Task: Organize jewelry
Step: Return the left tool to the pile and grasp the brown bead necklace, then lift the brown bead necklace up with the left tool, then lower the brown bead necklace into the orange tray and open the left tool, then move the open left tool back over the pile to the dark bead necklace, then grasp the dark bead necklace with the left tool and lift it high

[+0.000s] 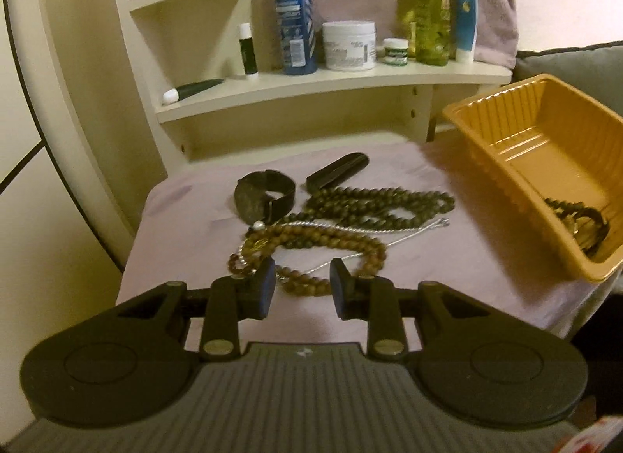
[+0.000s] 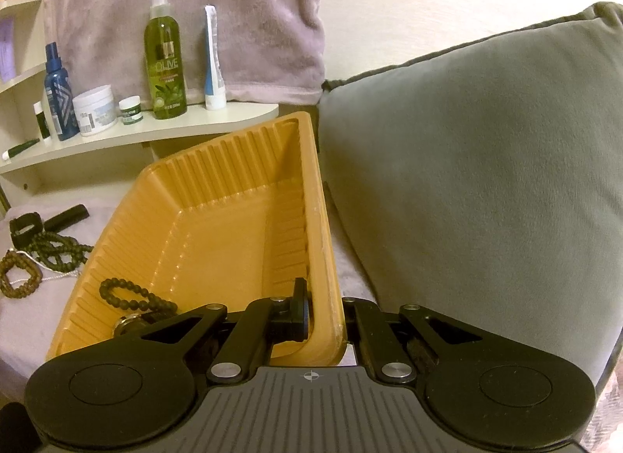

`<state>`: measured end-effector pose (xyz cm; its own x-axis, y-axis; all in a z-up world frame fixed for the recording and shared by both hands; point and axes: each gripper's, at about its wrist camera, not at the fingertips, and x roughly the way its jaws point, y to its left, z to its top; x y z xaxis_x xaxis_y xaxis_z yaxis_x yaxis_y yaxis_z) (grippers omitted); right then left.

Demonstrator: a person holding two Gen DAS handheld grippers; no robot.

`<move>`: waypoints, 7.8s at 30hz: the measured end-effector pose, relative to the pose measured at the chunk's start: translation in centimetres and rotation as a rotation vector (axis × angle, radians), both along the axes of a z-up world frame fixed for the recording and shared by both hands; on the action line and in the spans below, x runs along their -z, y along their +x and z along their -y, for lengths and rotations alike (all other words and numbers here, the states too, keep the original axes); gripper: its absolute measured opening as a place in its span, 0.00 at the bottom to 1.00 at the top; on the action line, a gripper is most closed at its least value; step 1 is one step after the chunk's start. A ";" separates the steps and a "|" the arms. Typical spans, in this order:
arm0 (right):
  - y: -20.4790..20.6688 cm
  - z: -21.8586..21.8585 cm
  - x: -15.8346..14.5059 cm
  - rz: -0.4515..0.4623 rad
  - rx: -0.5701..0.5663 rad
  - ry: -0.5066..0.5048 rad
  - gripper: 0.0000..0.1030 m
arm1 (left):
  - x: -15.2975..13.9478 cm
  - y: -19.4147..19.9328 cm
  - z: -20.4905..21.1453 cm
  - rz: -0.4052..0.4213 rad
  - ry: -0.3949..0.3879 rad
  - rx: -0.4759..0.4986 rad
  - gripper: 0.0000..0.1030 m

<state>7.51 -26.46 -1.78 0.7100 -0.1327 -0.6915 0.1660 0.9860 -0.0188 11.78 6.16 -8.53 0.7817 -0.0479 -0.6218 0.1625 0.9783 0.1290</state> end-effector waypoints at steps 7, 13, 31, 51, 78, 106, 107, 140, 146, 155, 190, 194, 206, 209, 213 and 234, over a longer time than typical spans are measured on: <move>0.1 0.1 0.0 -0.005 -0.005 -0.010 0.04 | 1.1 2.1 -0.5 0.005 0.039 -0.039 0.26; 0.3 0.1 0.0 -0.009 -0.006 -0.017 0.05 | 2.3 4.4 -0.8 -0.020 0.066 -0.040 0.26; 0.4 0.1 0.0 -0.006 -0.007 -0.016 0.04 | -1.0 4.2 -1.6 0.004 0.041 0.007 0.05; -0.1 -0.3 -0.6 0.020 -0.011 -0.004 0.04 | -12.3 3.0 -0.4 0.183 -0.009 0.159 0.05; -0.3 -0.4 -0.8 0.041 -0.007 0.008 0.04 | -20.2 2.5 11.3 0.328 -0.151 0.454 0.05; -0.1 0.4 -0.3 0.024 0.011 0.038 0.04 | -8.5 7.9 18.7 -0.019 -0.158 0.529 0.06; -0.1 0.4 -0.3 0.023 0.011 0.038 0.04 | -8.6 7.9 18.7 -0.017 -0.159 0.527 0.06; 0.0 0.5 0.3 -0.008 0.009 0.020 0.04 | -1.6 0.8 -5.3 0.057 -0.103 -0.223 0.28; 0.1 0.2 0.2 -0.016 0.009 0.005 0.04 | 0.4 1.5 -5.0 0.031 -0.108 -0.212 0.28; 0.3 0.1 0.4 -0.025 0.011 -0.005 0.05 | 2.0 2.2 -2.1 0.006 -0.095 -0.090 0.23; 0.5 0.4 0.9 -0.035 0.016 0.002 0.06 | 2.1 9.8 2.3 -0.021 -0.018 0.039 0.20; 0.6 0.4 0.9 -0.035 0.016 0.002 0.06 | 2.7 11.0 2.3 -0.059 -0.018 0.014 0.20; 0.6 0.6 1.0 -0.032 0.017 0.003 0.06 | 0.0 10.3 2.5 -0.039 -0.030 0.091 0.05; 0.6 0.6 0.9 -0.028 0.015 0.004 0.06 | -2.4 10.0 2.6 -0.005 -0.047 0.119 0.05; 0.3 0.4 0.5 -0.016 0.009 0.001 0.06 | -6.1 9.4 2.9 0.049 -0.066 0.159 0.05; -0.3 -0.6 -0.6 0.031 -0.023 -0.008 0.04 | -23.7 6.1 4.9 0.356 -0.077 0.292 0.05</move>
<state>7.26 -25.89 -1.14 0.7337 -0.1216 -0.6685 0.1440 0.9893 -0.0220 17.85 1.28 15.17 0.8925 -0.3337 -0.3034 0.3918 0.9069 0.1551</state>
